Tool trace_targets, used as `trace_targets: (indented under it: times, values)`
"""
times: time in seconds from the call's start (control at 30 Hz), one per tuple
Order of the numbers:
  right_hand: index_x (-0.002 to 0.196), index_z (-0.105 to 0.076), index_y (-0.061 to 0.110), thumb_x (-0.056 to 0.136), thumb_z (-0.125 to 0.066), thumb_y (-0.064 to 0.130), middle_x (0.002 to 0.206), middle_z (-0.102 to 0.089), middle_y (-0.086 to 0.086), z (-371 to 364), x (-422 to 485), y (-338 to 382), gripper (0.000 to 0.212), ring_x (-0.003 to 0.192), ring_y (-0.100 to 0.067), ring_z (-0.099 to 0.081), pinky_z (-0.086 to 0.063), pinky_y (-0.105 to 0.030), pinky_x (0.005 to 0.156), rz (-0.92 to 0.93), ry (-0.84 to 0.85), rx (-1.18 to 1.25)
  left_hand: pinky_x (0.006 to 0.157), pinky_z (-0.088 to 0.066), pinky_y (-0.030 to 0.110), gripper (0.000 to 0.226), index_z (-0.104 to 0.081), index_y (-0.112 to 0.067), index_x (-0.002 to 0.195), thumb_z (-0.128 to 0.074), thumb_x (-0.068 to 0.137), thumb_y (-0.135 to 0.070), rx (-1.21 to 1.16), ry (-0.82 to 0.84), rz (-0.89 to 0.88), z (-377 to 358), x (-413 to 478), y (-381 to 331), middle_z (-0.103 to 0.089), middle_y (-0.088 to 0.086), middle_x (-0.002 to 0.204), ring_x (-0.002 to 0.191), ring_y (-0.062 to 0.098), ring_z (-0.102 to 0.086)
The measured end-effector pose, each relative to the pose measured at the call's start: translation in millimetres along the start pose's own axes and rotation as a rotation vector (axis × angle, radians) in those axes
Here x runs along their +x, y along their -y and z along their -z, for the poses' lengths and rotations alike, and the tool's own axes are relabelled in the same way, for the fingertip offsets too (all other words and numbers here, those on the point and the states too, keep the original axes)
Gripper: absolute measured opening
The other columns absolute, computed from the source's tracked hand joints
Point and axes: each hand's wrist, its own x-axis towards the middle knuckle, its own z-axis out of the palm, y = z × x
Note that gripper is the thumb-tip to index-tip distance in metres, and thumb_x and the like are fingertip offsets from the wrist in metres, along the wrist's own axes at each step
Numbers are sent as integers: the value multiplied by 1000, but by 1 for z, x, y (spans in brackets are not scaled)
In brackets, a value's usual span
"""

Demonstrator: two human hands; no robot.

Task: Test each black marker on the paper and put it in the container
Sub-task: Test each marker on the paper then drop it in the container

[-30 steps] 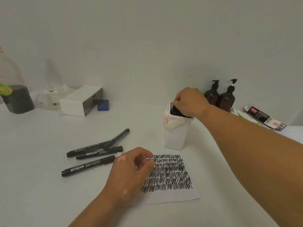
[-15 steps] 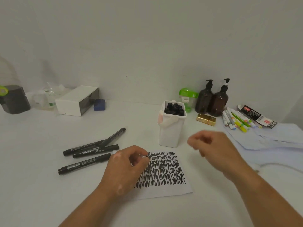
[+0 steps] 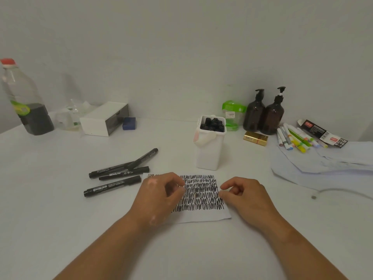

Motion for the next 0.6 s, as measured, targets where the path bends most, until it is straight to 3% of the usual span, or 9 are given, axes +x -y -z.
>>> trace_targets:
  times: [0.17, 0.3, 0.37, 0.47, 0.6]
  values:
    - [77, -76, 35, 80, -84, 33, 63, -67, 7, 2, 0, -1, 9, 54, 0, -55, -42, -23, 59, 11, 1, 20, 66, -44, 14, 7, -74, -24, 93, -70, 87, -23, 139, -12, -70, 7, 3, 2, -64, -14, 72, 66, 6, -58]
    - [76, -76, 34, 80, -85, 34, 67, -69, 3, 2, 1, -2, 9, 55, 0, -56, -44, -27, 62, 11, 6, 25, 80, -45, 25, 21, -67, -20, 112, -64, 91, -20, 436, -40, -78, 35, 6, 25, -64, -3, 97, 87, 15, -56]
    - [76, -76, 34, 80, -84, 35, 67, -69, 6, 1, 2, -2, 9, 57, 0, -58, -45, -26, 62, 13, 13, 11, 81, -48, 34, 23, -65, -17, 113, -61, 90, -16, 602, -77, -33, 55, 7, 40, -63, 1, 99, 90, 21, -55]
    - [76, -75, 35, 80, -84, 37, 67, -70, 8, 0, 3, -2, 9, 60, -1, -60, -45, -26, 61, 11, 18, 7, 82, -49, 39, 27, -60, -23, 118, -54, 92, -25, 810, 3, 112, 79, 7, 57, -63, -1, 102, 92, 23, -54]
    - [77, -74, 44, 80, -84, 39, 69, -71, 2, 1, 2, -2, 11, 64, -9, -62, -46, -28, 64, 17, 14, 28, 87, -49, 37, 33, -58, -28, 126, -50, 94, -25, 848, 92, 161, 84, 2, 67, -65, -1, 115, 104, 25, -59]
